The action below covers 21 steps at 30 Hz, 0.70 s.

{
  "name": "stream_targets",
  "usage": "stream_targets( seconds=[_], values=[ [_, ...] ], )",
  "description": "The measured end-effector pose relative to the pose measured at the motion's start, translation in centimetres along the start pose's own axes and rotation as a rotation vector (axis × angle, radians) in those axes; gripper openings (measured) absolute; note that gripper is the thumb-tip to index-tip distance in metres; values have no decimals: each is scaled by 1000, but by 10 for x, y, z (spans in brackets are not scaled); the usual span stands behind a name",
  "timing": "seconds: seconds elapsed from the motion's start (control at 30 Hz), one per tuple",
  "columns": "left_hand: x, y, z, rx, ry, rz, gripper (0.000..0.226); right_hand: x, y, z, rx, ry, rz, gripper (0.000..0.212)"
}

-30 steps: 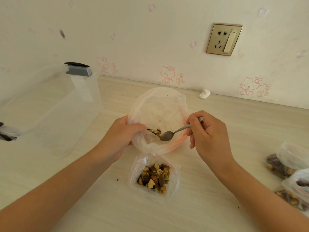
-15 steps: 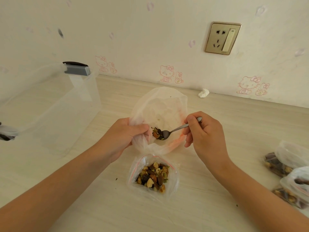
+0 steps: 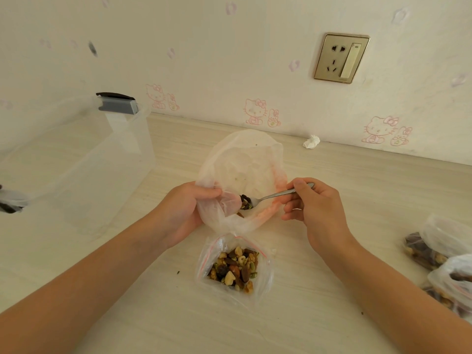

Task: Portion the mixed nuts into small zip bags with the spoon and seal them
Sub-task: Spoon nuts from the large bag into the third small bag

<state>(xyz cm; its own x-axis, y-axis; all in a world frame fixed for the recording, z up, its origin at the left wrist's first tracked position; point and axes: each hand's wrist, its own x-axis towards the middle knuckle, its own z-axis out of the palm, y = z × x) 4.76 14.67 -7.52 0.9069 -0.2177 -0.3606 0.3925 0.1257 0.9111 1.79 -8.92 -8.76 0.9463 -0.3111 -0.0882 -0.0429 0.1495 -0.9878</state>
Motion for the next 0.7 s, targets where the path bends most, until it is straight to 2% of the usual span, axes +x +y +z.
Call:
stream_targets(
  seconds=[0.1,0.2,0.37,0.47,0.6,0.7],
  values=[
    [2,1,-1,-53,23,-22,24,0,0,0,69,9,49,25],
    [3,2,-3,-55,62,-30,17,2,-1,-2,123,20,95,26],
    [4,3,-5,49,55,-24,25,2,-4,-4,183,28,123,25],
    [1,6,-6,128,32,-19,17,3,-5,-3,191,33,127,25],
    [1,18,-12,401,96,56,31,3,-8,-4,183,31,107,25],
    [-6,28,-21,741,255,258,45,2,-10,-5,188,21,88,25]
  ],
)
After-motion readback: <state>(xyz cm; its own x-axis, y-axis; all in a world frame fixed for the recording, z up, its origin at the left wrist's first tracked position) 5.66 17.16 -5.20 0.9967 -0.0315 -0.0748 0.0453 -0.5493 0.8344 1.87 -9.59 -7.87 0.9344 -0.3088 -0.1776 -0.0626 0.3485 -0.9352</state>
